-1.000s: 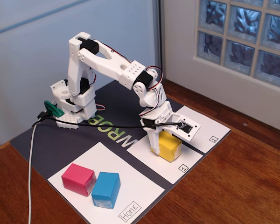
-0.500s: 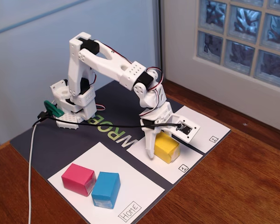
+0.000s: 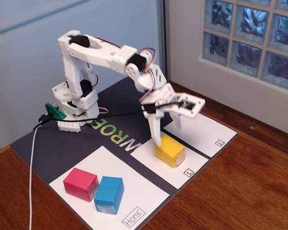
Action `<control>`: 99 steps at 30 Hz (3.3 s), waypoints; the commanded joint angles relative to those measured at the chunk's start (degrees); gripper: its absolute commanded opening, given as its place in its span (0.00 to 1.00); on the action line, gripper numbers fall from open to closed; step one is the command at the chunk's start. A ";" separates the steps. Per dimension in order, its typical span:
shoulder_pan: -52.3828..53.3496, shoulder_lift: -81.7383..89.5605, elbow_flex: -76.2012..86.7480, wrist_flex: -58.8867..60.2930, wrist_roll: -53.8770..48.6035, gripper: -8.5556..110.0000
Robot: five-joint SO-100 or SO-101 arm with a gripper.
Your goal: Move box yellow to zone 1
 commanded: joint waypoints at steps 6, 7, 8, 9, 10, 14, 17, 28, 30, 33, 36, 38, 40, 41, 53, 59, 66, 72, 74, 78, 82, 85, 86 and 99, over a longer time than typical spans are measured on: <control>1.67 18.11 8.96 4.39 -6.24 0.18; 1.93 19.78 10.46 4.66 -6.77 0.15; 2.20 21.45 11.87 4.83 -6.77 0.13; 2.37 23.12 13.18 4.83 -6.86 0.11; 2.55 24.79 14.50 4.83 -7.12 0.10; 3.25 31.82 21.18 4.83 -10.99 0.07; 4.57 38.32 28.21 4.92 -14.06 0.07; 9.93 61.88 50.71 17.31 -20.39 0.07; 10.90 66.09 54.67 18.11 -21.18 0.07; 13.36 69.87 58.27 18.90 -21.53 0.07; 15.21 74.18 62.49 20.39 -21.62 0.07; 15.73 79.10 66.36 21.27 -21.71 0.07; 15.56 82.71 68.73 23.29 -21.88 0.07; 15.47 84.11 69.43 24.70 -21.88 0.07; 14.24 95.80 73.56 37.09 -19.60 0.07; 15.12 96.24 73.56 37.71 -17.05 0.07; 16.35 96.24 73.56 37.71 -17.05 0.07; 16.35 96.24 73.56 37.71 -17.05 0.07; 16.35 96.24 73.56 37.71 -17.05 0.07; 16.35 96.24 73.56 37.71 -17.05 0.07; 16.35 96.24 73.56 37.71 -17.05 0.07; 16.35 96.24 73.56 37.71 -17.05 0.07; 16.35 96.24 73.56 37.71 -17.05 0.07; 16.35 96.24 73.56 37.71 -17.05 0.07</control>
